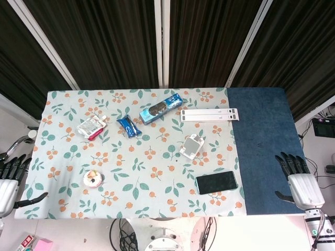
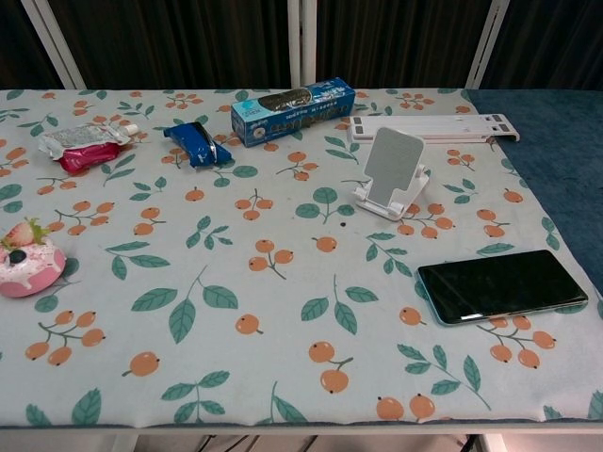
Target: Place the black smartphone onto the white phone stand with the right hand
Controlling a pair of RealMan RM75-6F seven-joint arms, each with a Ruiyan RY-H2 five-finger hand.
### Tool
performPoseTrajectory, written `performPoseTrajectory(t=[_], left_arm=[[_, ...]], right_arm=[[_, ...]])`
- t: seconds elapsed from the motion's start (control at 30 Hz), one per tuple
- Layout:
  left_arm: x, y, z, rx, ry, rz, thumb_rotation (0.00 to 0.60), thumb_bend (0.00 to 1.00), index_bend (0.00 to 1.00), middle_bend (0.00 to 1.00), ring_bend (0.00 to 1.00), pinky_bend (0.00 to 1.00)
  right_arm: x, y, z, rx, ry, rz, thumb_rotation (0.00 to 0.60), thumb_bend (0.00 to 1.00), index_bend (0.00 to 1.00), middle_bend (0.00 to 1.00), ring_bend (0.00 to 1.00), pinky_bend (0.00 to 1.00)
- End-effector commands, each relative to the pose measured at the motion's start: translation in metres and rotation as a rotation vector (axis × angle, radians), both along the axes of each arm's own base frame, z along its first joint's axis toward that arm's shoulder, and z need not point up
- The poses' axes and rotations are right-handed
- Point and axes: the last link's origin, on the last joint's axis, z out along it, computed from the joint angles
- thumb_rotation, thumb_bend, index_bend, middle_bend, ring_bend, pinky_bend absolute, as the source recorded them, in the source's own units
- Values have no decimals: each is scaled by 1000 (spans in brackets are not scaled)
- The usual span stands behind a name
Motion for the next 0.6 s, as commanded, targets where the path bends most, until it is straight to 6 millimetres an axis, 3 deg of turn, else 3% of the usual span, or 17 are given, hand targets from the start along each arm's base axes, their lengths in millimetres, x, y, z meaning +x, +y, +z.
performPoseTrajectory(t=[0.03,0.23,0.47,0.6], left_arm=[[0,0,-1,-2,-3,0,205,0,52,2,0,122],[3,0,-4,-14,-3,-2,203,0,52,4,0,122],[6,-3,-1,-20,-4,-12,207,0,52,5,0,122],[6,-5,1,-15,-4,-13,207,0,52,5,0,122]], right_arm=[[16,-9,-1,90,112,-27,600,0,0,0,0,0],[51,-22,-39,247,179,-36,600,0,0,0,0,0],[73,-42,-90,390,172,-8,600,0,0,0,0,0],[84,-51,-107,383,191,30,600,0,0,0,0,0]])
